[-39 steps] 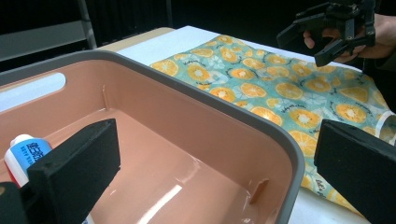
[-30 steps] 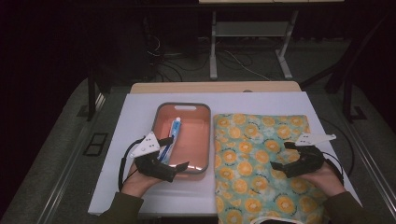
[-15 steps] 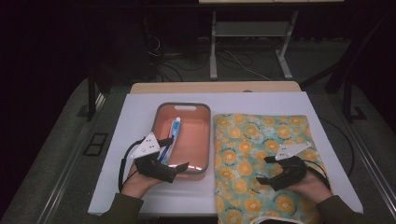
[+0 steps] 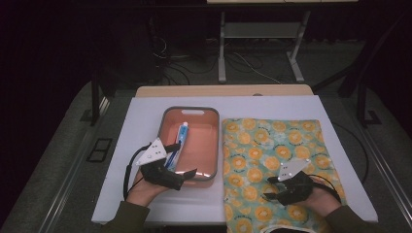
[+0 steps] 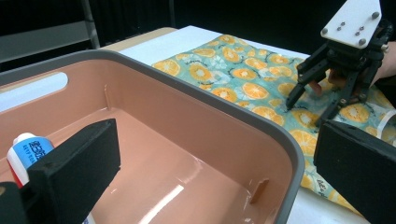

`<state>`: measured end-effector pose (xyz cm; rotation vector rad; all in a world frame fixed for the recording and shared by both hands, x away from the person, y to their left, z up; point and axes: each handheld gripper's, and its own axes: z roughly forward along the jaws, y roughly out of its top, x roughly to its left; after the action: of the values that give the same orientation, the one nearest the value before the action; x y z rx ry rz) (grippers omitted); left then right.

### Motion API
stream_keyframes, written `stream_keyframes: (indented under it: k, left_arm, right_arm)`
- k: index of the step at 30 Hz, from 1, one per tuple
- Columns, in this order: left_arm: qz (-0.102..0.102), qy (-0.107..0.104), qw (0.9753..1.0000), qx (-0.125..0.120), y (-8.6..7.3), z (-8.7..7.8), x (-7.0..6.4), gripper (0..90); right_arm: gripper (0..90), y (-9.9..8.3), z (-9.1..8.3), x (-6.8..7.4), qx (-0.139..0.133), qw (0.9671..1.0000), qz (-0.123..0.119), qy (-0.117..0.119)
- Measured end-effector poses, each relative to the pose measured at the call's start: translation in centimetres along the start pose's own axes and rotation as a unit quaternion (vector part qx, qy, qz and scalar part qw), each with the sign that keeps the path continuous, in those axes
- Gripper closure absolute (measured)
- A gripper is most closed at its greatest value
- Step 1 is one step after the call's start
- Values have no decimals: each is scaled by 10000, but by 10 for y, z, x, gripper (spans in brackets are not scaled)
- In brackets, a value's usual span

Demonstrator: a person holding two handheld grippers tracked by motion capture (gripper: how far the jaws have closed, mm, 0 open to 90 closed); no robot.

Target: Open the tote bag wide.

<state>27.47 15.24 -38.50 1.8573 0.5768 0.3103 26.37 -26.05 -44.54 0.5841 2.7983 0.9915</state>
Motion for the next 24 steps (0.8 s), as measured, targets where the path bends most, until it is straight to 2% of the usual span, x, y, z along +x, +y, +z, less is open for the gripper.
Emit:
stream_keyframes:
  k: [1, 2, 3, 4, 5, 7, 10, 14, 15, 16, 18, 20, 21, 22, 23, 24]
  left_arm:
    - [4, 2, 10000, 4, 0, 0, 0, 0]
    - [2, 3, 10000, 5, 0, 0, 0, 0]
    - [8, 5, 10000, 6, 0, 0, 0, 0]
    - [11, 11, 10000, 8, 0, 1, 0, 0]
    - [15, 13, 10000, 10, 0, 1, 0, 0]
    - [17, 15, 10000, 8, 0, 1, -1, 0]
    - [23, 8, 10000, 14, 1, 2, -1, 0]
    - [24, 4, 10000, 8, 1, 1, -1, 0]
    - [22, 4, 10000, 8, 1, 1, -1, 0]
    - [24, 5, 10000, 7, 1, 1, -1, 0]
    - [8, 4, 10000, -12, 1, 2, -1, 0]
    - [12, 5, 10000, -9, 1, 1, -1, 0]
    - [10, 4, 10000, -4, 1, 1, -1, 0]
    - [13, 5, 10000, -5, 1, 1, -1, 0]
    - [11, 7, 10000, -8, 1, 1, -1, 0]
    - [12, 4, 10000, -6, 1, 1, -1, 0]
  right_arm:
    - [581, 0, -1, 0, -13, 10000, -18, 0]
    - [581, 0, -1, 0, -13, 10000, -18, 0]
    - [645, 0, -1, 0, -19, 10000, -22, -4]
    - [764, 0, -1, 0, -30, 10000, -87, -19]
    - [764, 0, -1, 0, -30, 10000, -87, -19]
    - [887, 1, 0, 1, -33, 9999, -141, -51]
    - [900, 1, 0, 2, -25, 9998, -176, -74]
    - [900, 2, -1, -1, -54, 10000, -39, -27]
    - [900, 5, 0, -2, -54, 9998, -31, -194]
    - [900, 5, 0, -2, -54, 9998, -31, -194]
    - [900, 13, -2, -11, -171, 9990, 103, -398]
    - [900, 16, -2, -14, -207, 9986, 173, -465]
    - [900, 19, -2, -18, -216, 9982, 244, -495]
    - [900, 23, -2, -27, -245, 9970, 327, -658]
    - [900, 23, -2, -27, -245, 9970, 327, -658]
    - [900, 27, -2, -37, -289, 9954, 474, -780]
